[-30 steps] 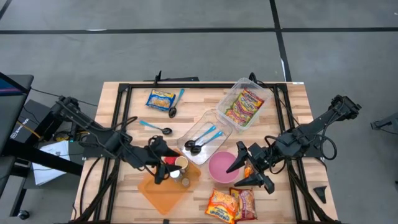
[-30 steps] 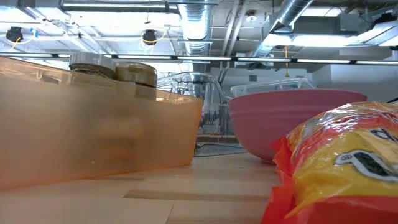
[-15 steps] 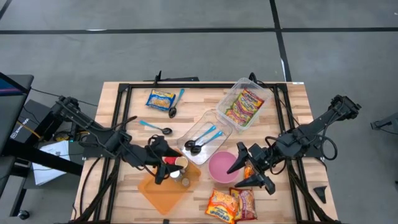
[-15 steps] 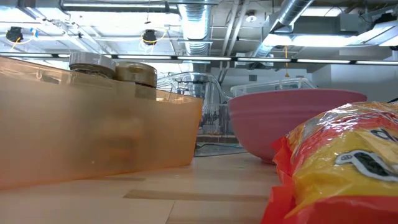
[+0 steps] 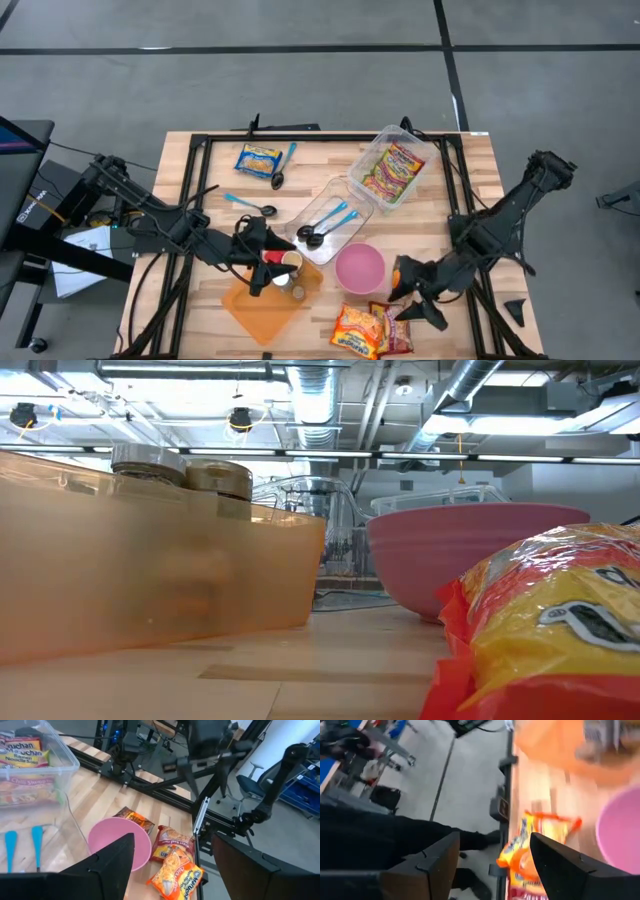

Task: Pick & Place Food Item
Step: Put the red noodle pack into the transparent container

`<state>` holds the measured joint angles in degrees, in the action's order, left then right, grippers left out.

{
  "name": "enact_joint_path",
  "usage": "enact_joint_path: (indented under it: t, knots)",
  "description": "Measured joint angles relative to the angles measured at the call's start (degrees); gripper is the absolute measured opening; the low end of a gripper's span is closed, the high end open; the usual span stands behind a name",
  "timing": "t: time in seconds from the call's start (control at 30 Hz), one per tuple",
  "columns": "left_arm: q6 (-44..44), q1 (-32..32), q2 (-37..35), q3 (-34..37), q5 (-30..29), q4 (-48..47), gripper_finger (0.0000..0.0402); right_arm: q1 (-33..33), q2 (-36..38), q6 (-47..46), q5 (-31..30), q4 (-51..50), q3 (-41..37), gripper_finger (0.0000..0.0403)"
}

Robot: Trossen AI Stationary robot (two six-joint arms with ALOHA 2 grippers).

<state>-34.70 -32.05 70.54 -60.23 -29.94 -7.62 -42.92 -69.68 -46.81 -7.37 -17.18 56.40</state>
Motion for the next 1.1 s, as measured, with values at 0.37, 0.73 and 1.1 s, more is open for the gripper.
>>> enact_joint_path:
  t: [0.37, 0.73, 1.1]
  knots:
    - [0.18, 0.32, 0.00, 0.00, -0.56, -0.04, 0.0259, -11.06, 0.05, -32.71, -6.55, 3.46, -13.87, 0.0240]
    - [0.19, 1.44, 0.10, 0.00, -1.43, -0.04, 0.0259, -18.63, -2.75, -59.83, -9.64, 4.04, -20.55, 0.0240]
    - [0.13, 1.62, 2.34, -0.09, -1.72, 0.50, 0.0259, -16.19, -16.25, -63.07, -10.53, 14.40, -20.70, 0.0240]
